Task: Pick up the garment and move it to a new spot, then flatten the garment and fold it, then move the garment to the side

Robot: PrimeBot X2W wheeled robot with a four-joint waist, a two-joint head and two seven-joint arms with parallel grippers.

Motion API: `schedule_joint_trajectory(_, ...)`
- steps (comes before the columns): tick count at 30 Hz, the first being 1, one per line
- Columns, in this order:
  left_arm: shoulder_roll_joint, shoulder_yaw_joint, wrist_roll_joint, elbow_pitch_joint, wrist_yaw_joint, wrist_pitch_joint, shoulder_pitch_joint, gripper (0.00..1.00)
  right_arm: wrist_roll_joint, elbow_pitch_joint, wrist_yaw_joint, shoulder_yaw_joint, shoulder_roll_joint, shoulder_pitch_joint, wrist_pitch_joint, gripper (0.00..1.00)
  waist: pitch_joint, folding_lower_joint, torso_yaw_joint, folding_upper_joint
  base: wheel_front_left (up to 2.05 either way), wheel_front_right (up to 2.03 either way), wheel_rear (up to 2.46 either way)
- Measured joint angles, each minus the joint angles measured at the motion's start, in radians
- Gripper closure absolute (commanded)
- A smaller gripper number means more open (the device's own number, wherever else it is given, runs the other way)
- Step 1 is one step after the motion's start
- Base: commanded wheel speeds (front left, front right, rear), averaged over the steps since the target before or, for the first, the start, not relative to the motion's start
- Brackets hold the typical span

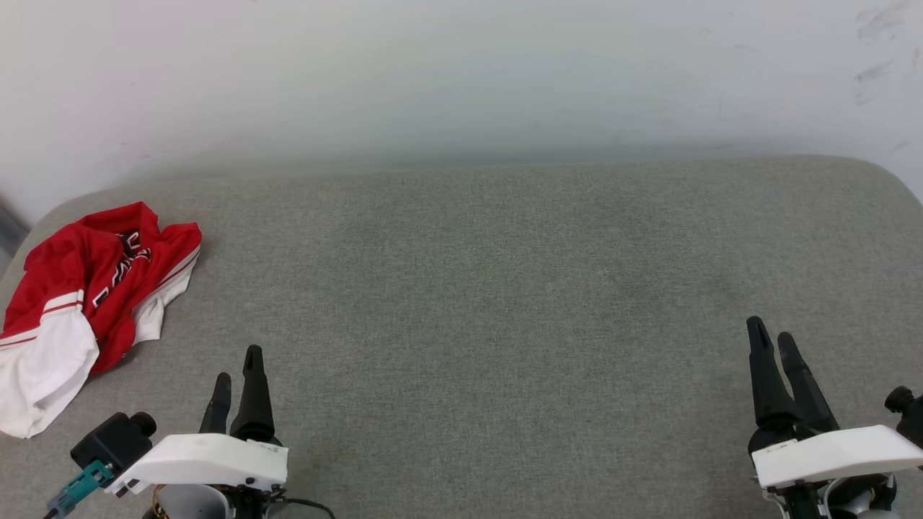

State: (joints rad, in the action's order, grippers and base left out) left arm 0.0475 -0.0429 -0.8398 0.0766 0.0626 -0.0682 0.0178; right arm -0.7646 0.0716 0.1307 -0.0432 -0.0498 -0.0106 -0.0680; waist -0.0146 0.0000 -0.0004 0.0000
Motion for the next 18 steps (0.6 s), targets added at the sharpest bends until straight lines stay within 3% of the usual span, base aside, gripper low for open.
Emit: schedule_joint_trajectory(18,0.005,0.055,0.245,-0.027,0.020,-0.056,-0.029,0.00,0.256,-0.015,0.000,0.016,0.000,0.029,-0.056,0.00,-0.002,0.0000,0.000,0.0000,0.00,0.00,0.00)
